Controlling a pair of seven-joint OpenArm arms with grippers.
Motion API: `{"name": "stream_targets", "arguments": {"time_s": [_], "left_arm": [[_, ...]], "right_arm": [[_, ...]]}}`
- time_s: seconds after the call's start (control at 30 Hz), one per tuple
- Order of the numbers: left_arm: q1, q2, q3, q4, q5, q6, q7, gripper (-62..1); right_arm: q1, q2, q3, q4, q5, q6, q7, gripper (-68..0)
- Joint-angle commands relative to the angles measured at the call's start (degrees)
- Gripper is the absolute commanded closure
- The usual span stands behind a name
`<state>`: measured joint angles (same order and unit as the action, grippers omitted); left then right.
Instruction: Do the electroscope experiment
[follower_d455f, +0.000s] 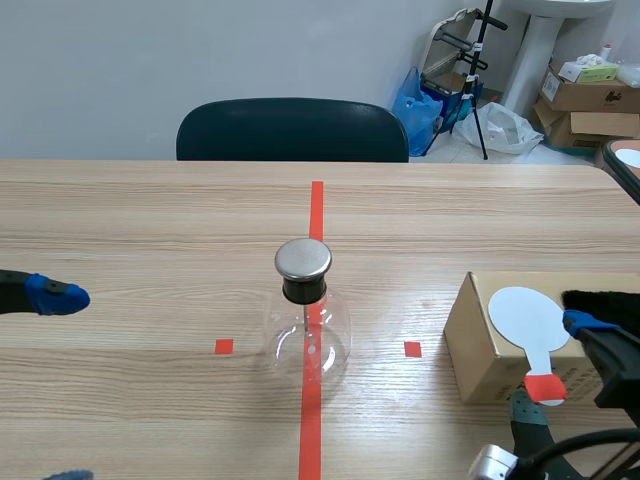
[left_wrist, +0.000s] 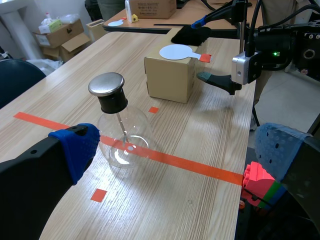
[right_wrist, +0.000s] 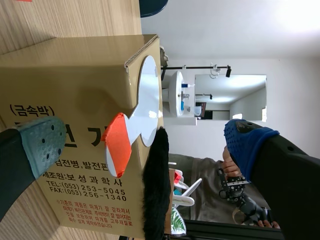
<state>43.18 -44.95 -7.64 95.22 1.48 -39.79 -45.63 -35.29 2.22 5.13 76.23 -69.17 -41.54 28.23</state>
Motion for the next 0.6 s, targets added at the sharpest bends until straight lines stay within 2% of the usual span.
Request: {"name": "stream_targets", "arguments": {"time_s": [0.0, 0.13, 0.2, 0.37, 0.47, 0.57], "left_arm": [[0.11, -0.02, -0.44, 0.42, -0.42, -0.09, -0.87, -62.3], [-0.22, -0.02, -0.44, 0.44, -0.98, -0.09, -1.53, -62.3], [-0.17, 0.15, -0.44, 0.44, -3.63, -0.09, -1.46, -62.3], [-0.20, 0.33, -0.44, 0.44, -12.68, -0.09, -0.76, -62.3], [-0.24, 1.07, -0.42, 0.50, -14.40, -0.09, 0.61, -62.3], [-1.09, 3.34, -0.35, 1.22, -16.61, 4.52, 5.84, -62.3]], "right_arm": [[0.02, 0.00, 0.42, 0.31, 0.20, -3.32, -0.22, -67.9], [-0.31, 0.00, 0.42, 0.31, 0.22, -3.32, -0.22, -67.9], [-1.11, 0.00, 0.42, 0.33, 0.22, -3.32, -0.02, -67.9], [-4.24, 0.00, 0.42, 0.66, 0.26, -3.32, 3.52, -67.9], [-6.73, 0.02, 0.42, 1.49, 1.38, -3.32, 3.41, -67.9], [-10.05, 0.17, 0.44, 3.58, 3.98, -3.32, 2.82, -67.9]]}}
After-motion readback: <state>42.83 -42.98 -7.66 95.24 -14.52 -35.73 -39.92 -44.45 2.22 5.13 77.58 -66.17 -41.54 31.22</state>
